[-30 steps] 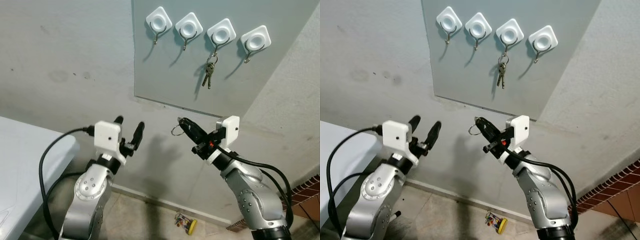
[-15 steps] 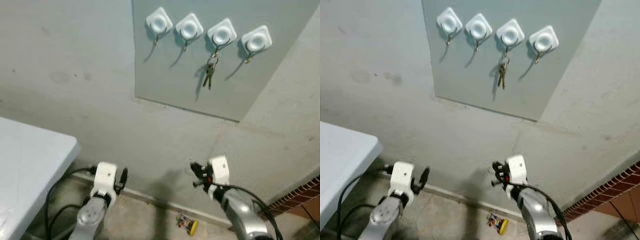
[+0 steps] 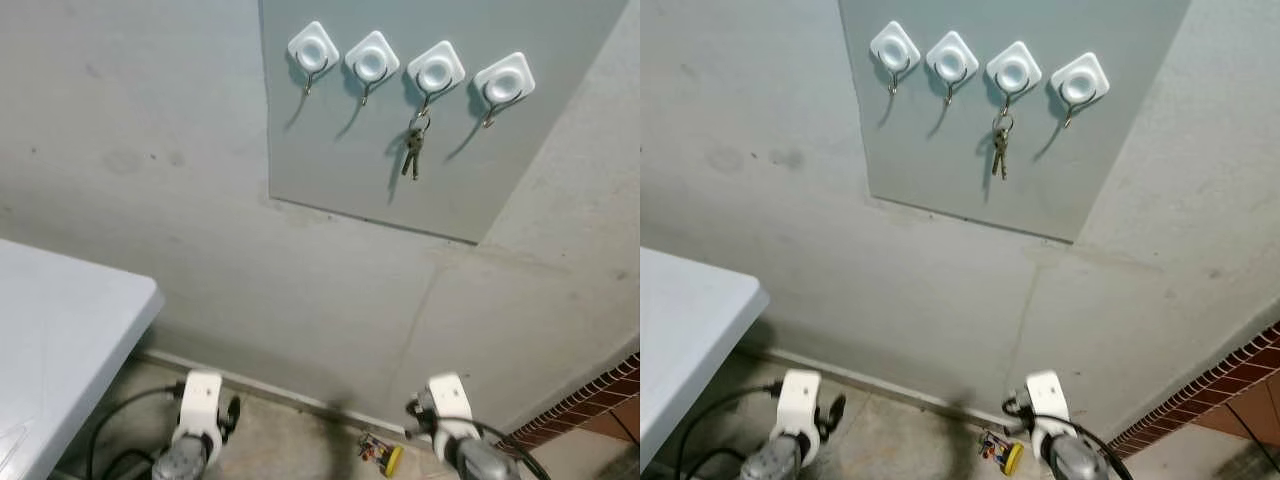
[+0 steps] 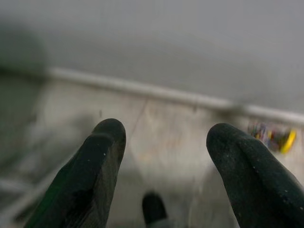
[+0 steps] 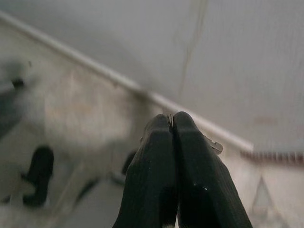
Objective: Hang keys on a hook
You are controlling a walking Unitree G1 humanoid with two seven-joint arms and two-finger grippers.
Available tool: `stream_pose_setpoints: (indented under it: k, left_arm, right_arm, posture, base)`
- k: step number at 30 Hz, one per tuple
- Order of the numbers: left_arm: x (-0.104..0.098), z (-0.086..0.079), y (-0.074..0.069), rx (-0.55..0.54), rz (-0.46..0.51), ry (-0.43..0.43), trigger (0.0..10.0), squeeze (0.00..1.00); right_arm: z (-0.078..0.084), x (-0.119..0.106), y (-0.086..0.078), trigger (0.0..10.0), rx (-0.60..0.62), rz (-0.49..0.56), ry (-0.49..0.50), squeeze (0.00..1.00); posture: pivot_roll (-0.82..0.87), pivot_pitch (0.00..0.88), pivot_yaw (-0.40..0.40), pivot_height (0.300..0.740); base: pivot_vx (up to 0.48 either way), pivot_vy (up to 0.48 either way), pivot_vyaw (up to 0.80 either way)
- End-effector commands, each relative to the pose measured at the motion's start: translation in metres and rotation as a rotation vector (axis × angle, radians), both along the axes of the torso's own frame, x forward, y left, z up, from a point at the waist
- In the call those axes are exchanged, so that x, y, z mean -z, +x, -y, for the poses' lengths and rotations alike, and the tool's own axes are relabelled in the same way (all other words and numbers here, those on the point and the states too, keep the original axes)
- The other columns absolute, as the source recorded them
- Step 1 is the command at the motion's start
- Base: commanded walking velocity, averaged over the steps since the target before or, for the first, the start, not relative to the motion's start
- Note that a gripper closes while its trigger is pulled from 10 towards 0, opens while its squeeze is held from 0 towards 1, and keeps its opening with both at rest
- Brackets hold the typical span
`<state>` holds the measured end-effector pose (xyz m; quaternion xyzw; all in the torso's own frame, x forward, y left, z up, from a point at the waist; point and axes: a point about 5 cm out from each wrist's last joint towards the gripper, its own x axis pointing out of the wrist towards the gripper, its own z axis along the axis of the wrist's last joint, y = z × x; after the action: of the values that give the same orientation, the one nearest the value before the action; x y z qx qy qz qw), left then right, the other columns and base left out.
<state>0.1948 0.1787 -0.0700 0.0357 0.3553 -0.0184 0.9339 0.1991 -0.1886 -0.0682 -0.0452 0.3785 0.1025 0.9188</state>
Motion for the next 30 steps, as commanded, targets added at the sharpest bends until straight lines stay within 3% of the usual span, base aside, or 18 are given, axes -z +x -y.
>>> stream_pose_setpoints:
  k: [1,7,12,30]
  left_arm:
    - [0.008,-0.005,-0.013,-0.008,-0.059,0.018,10.0,0.00]
    - [0.018,-0.010,-0.032,-0.042,-0.130,0.026,10.0,0.00]
    - [0.020,-0.011,-0.038,-0.047,-0.148,0.029,10.0,0.00]
    - [0.020,-0.012,-0.036,-0.055,-0.145,0.025,10.0,0.00]
  right_arm:
    - [0.005,0.006,-0.010,10.0,0.029,-0.053,-0.016,0.00]
    - [0.010,0.017,-0.031,10.0,0.064,-0.133,-0.034,0.00]
    - [0.013,0.020,-0.038,10.0,0.130,-0.155,-0.021,0.00]
    - [0.015,0.020,-0.038,10.0,0.128,-0.159,-0.020,0.00]
  posture:
    - [-0.08,0.028,-0.015,0.740]
    - [-0.08,0.015,-0.012,0.740]
    - [-0.07,0.009,-0.013,0.740]
    - [-0.07,0.000,-0.019,0.740]
  base:
    - [0.000,0.000,0.00]
    - [0.000,0.000,0.00]
    - [0.000,0.000,0.00]
    - [0.000,0.000,0.00]
